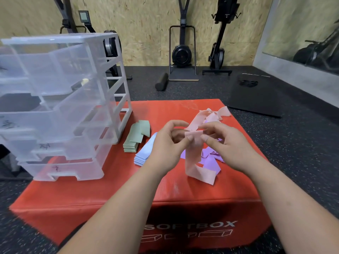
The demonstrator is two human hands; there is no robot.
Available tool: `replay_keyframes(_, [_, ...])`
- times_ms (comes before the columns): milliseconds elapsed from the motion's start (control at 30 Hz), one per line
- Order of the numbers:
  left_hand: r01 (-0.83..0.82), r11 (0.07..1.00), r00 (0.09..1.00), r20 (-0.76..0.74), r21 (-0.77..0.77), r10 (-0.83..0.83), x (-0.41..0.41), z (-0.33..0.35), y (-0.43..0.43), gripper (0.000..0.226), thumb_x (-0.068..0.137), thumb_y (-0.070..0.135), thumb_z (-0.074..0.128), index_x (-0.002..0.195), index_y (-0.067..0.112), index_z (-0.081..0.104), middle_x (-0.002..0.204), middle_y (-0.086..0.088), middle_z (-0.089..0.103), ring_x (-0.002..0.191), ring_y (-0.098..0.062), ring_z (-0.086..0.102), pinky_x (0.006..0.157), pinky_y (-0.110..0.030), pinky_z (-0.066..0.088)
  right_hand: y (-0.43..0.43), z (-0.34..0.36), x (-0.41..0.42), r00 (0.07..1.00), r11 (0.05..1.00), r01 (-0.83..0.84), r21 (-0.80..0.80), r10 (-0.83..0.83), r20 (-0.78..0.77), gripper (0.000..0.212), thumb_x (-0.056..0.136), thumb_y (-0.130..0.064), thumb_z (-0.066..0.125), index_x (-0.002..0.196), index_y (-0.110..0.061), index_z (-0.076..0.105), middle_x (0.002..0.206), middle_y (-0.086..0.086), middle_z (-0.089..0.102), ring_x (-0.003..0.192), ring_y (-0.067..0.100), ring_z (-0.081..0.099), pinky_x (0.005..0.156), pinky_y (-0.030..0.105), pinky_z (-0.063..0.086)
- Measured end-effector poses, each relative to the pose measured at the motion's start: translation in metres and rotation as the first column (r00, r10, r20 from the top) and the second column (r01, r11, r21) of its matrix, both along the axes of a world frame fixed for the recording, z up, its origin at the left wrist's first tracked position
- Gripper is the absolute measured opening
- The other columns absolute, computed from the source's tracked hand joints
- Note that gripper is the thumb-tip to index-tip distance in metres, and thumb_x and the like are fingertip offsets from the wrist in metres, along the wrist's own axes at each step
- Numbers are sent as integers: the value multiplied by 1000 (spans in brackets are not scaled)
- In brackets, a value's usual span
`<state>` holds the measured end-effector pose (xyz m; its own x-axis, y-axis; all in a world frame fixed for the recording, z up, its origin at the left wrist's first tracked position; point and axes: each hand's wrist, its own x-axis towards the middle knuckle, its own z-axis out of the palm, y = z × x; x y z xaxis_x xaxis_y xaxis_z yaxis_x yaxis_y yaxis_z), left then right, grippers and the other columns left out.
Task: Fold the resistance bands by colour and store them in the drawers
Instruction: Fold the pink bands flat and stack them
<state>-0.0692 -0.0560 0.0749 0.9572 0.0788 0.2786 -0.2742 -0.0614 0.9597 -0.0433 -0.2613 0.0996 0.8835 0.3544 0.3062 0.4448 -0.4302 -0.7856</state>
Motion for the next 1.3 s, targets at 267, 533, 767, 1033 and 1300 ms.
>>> replay_keyframes(267, [47,998,998,-49,-53,-49,-2,-8,0,30,95,26,81,120,20,65,102,-10,79,99,-29,75,95,-52,57,4,7,-7,998,995,-17,97,23,-63,4,96,-12,75,98,-15,74,87,-2,76,76,8,68,70,19,53])
replay_keyframes(533, [261,901,957,-218,347,-193,-2,-39,11,16,90,24,84,94,18,71,82,9,74,74,-11,64,74,-32,52,-19,13,-7,957,806,282,520,-201,-208,9,100,-12,69,107,-7,72,97,14,79,86,24,76,80,36,63])
replay_keyframes(767, [235,876,938,-335,421,-90,-3,-55,45,14,86,25,86,93,23,76,86,6,77,73,-8,65,71,-30,51,-80,-29,6,798,757,546,358,-341,-497,11,93,-3,72,104,-3,71,89,23,75,71,22,73,64,27,64])
replay_keyframes(1033, [197,840,908,-417,506,38,-9,-77,58,21,78,13,88,91,23,76,83,-5,76,68,-14,64,72,-38,58,-113,-71,-14,684,873,486,-45,-412,-602,15,88,0,77,103,-1,73,81,22,77,65,23,75,49,23,51])
replay_keyframes(1300, [178,753,906,-404,634,126,-6,-87,49,28,80,2,76,97,24,75,90,-2,73,73,-17,64,66,-24,52,-125,-96,-19,673,847,418,-329,-532,-514,11,83,-4,78,93,-5,74,66,9,73,56,20,67,53,27,46])
